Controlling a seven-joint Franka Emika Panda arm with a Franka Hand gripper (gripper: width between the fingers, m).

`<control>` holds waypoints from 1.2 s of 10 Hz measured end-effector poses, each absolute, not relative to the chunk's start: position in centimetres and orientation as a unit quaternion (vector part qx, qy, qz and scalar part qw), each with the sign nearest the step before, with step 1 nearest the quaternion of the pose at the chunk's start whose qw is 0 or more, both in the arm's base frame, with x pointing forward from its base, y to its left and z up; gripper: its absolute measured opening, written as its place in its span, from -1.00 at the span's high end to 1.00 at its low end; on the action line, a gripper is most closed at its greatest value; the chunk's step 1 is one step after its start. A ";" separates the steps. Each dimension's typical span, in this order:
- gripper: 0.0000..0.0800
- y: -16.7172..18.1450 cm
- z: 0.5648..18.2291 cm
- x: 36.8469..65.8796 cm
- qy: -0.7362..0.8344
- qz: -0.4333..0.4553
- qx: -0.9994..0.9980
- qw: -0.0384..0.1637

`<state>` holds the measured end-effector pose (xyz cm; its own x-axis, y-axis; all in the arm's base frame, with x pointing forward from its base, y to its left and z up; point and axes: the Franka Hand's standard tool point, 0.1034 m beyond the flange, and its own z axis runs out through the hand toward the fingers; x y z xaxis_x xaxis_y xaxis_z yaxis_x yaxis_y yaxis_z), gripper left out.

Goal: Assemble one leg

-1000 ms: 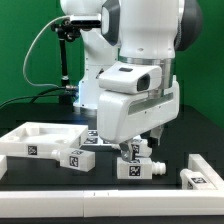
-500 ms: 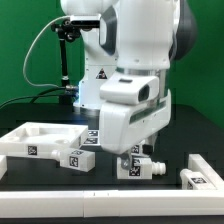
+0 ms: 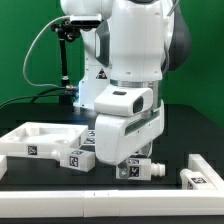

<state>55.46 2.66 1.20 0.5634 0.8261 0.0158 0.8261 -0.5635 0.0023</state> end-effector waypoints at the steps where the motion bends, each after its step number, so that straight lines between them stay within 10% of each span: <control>1: -0.18 2.7 1.2 55.5 -0.467 -0.007 -0.884 0.003; 2: 0.30 2.7 1.2 55.5 -0.467 -0.007 -0.884 0.003; 8: 0.29 -3.3 5.0 56.6 -0.508 0.015 -0.861 0.003; 12: 0.29 -9.3 2.7 55.8 -0.529 0.017 -0.848 0.005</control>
Offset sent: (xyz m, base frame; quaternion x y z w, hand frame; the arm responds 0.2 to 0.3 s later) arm -0.0037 -0.0109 0.0143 -0.0158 -0.0186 -0.0192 0.9995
